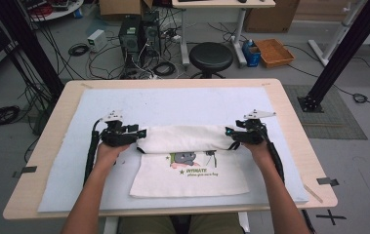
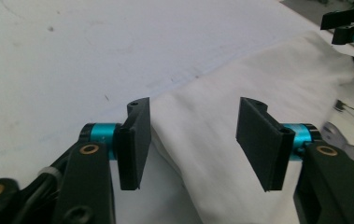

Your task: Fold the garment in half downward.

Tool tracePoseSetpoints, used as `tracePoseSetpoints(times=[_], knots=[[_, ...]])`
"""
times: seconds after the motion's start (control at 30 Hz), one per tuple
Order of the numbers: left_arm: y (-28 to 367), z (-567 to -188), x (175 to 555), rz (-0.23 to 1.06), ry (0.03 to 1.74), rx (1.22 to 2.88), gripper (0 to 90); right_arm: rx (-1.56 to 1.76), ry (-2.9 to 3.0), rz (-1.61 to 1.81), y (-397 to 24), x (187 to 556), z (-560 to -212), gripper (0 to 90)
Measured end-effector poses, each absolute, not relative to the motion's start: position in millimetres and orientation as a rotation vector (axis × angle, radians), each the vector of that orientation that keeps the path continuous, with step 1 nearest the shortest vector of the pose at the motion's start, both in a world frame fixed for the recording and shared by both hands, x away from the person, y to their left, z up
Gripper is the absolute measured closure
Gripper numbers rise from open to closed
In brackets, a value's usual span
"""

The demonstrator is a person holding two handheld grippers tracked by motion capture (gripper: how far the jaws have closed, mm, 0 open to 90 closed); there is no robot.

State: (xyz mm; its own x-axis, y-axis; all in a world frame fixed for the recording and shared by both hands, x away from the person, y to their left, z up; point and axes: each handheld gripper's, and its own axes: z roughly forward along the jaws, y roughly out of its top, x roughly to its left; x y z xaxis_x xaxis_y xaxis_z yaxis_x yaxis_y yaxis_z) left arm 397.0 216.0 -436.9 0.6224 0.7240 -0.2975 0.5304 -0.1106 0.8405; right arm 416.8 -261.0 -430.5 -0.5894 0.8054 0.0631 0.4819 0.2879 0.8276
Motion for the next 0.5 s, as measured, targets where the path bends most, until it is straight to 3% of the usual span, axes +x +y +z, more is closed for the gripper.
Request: tracePoseSetpoints(times=[0.1, 0.33, 0.43, 0.5], knots=[[221, -441, 380, 0.208, 1.010, 1.808, 42.6, 1.159, 2.176, 1.246, -272, 399, -426, 33.7], [223, -452, 365, 0.112, 1.008, 1.849, 45.3, 1.139, 2.272, 1.176, -280, 377, -433, 37.3], [215, -454, 365, 0.107, 0.997, 1.906, 55.7, 1.187, 2.337, 1.138, -276, 379, -440, 57.7], [214, -453, 363, 0.124, 0.975, 1.910, 78.7, 1.182, 2.387, 1.101, -275, 381, -444, 78.5]])
